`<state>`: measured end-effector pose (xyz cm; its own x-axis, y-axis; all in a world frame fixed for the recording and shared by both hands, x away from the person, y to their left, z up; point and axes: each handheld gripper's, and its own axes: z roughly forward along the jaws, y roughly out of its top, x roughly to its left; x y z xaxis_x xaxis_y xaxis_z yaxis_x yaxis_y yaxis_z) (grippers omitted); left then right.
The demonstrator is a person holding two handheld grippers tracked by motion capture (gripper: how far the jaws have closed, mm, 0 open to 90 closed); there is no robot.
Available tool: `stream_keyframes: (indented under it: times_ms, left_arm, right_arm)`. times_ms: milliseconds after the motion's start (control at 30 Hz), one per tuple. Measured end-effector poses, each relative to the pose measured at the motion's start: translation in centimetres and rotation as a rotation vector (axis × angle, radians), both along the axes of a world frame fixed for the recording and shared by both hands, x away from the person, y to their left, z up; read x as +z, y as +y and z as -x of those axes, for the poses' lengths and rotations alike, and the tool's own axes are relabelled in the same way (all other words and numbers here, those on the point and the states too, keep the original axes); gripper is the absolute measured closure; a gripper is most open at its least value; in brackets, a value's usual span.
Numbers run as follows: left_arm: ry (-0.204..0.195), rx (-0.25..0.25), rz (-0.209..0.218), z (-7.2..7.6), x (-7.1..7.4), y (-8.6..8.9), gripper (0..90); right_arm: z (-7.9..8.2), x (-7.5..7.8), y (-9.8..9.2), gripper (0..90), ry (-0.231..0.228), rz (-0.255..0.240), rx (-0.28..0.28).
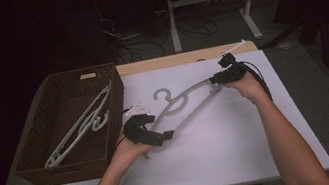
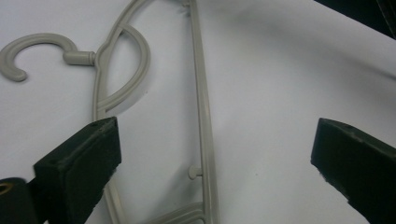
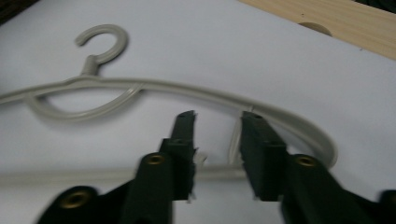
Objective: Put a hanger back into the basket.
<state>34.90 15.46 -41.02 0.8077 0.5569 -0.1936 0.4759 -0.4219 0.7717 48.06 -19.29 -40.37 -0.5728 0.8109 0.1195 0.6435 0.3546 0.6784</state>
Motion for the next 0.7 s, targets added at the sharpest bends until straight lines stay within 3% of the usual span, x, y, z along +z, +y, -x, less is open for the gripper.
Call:
stream_keyframes:
  times_ms: [133, 267, 367, 433, 700]
  left_arm:
    - [0.000, 0.000, -0.001, -0.1, -0.1, 0.0, 0.0]
    - [0.002, -0.003, -0.006, 0.0, -0.2, -0.2, 0.0]
    - [0.002, -0.011, -0.014, 0.0, -0.4, -0.4, 0.0]
    - [0.002, -0.013, -0.015, 0.0, -0.4, -0.4, 0.0]
    - [0.003, -0.011, -0.013, 0.0, -0.4, -0.3, 0.0]
  right_arm:
    - [-2.6, -0.5, 0.9, 88.7, 0.017, 0.051, -0.013]
    - [-5.1, -1.4, 1.5, 88.9, 0.055, 0.091, -0.039]
    - [-6.4, -2.1, 2.1, 88.9, 0.075, 0.150, -0.054]
    - [-7.0, -2.5, 2.5, 88.9, 0.077, 0.199, -0.059]
    - [-7.9, -3.3, 2.8, 89.1, 0.119, 0.271, -0.067]
